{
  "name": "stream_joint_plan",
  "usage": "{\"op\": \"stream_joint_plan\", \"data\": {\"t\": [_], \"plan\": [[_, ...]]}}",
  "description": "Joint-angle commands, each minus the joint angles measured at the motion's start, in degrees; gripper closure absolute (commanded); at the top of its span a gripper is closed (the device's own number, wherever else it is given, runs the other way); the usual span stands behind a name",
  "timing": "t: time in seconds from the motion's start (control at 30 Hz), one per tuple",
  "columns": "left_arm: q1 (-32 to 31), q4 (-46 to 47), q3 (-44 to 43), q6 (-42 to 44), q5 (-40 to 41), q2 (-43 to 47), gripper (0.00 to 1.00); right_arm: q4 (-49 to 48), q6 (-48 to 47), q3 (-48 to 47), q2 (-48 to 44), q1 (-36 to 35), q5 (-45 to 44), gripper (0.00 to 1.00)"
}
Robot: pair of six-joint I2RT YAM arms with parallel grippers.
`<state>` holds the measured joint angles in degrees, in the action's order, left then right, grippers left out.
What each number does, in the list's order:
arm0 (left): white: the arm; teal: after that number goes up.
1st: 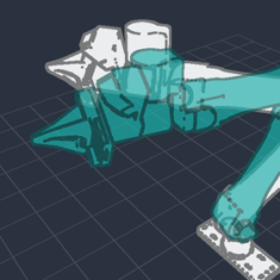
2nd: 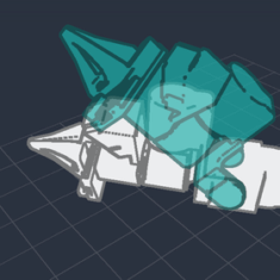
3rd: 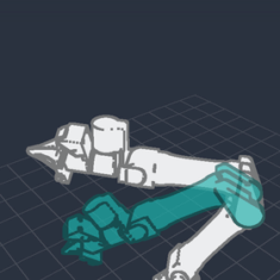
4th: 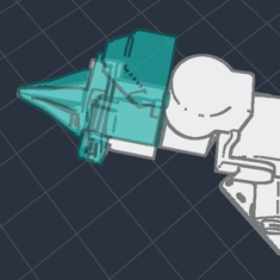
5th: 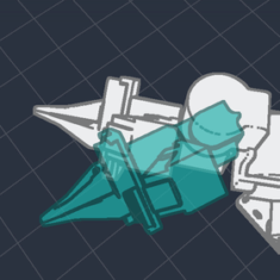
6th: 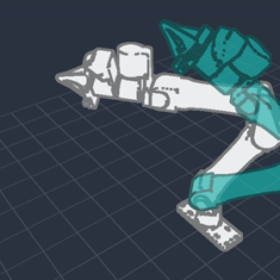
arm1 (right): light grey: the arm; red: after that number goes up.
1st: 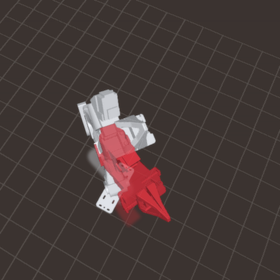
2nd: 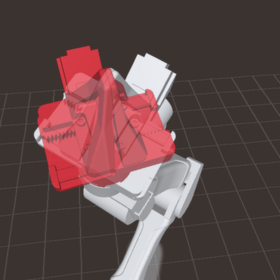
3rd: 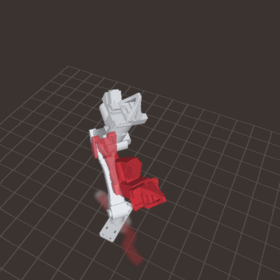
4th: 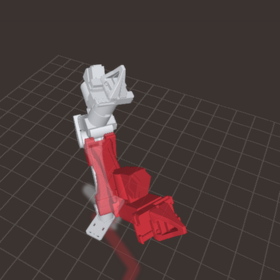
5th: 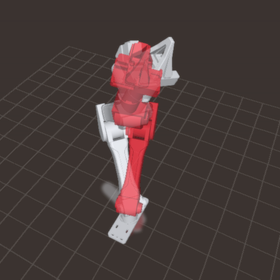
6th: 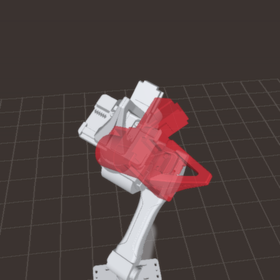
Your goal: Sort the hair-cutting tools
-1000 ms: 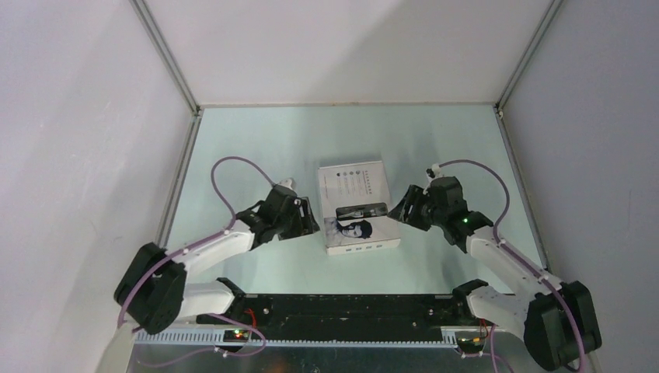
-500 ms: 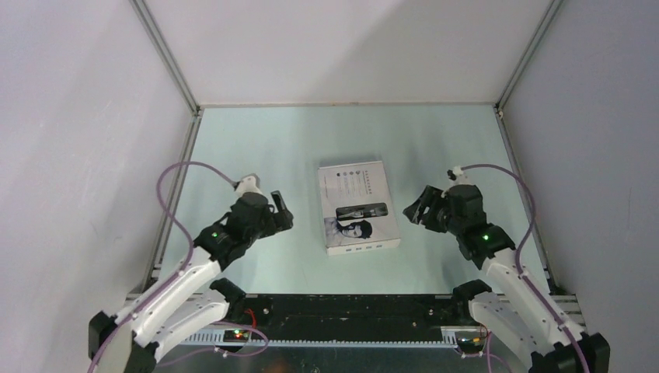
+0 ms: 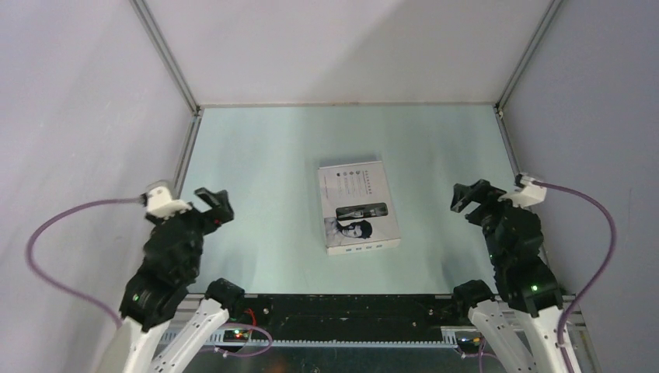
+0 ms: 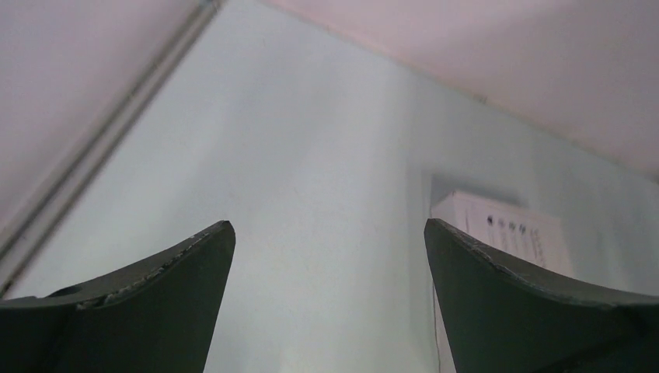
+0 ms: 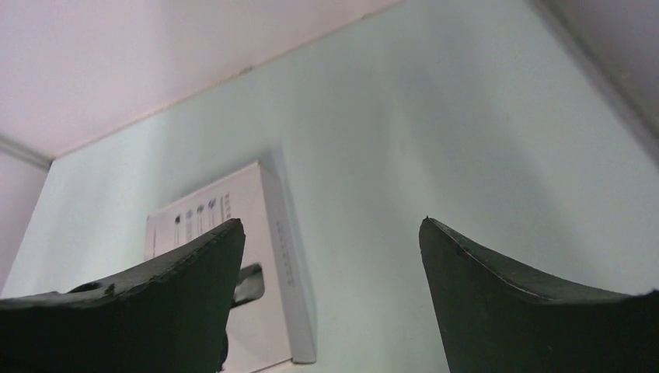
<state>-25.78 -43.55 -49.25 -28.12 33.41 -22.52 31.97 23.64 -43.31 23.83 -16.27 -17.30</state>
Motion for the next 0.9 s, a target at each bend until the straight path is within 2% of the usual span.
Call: {"op": "stream_joint_plan", "data": {"t": [0.0,0.27,0.57,0.87], "plan": [[0.3,0.8,-5.1,10.2,7.6,6.9,0.00,1.1,-6.1,-4.2,-4.0,0.2,-10.8,0.11],[0.3,5.4,-7.4,19.7,14.8,16.6,0.00,-3.1,-10.7,-5.4,-13.2,0.3,-16.8,0.01],[0.3,8.7,-5.6,22.2,17.9,22.1,0.00,-3.9,-13.2,-5.5,-17.1,0.2,-18.6,0.01],[0.3,9.8,-5.1,22.4,17.9,22.3,0.00,-2.9,-11.7,-5.5,-17.3,0.3,-17.8,0.01]]}}
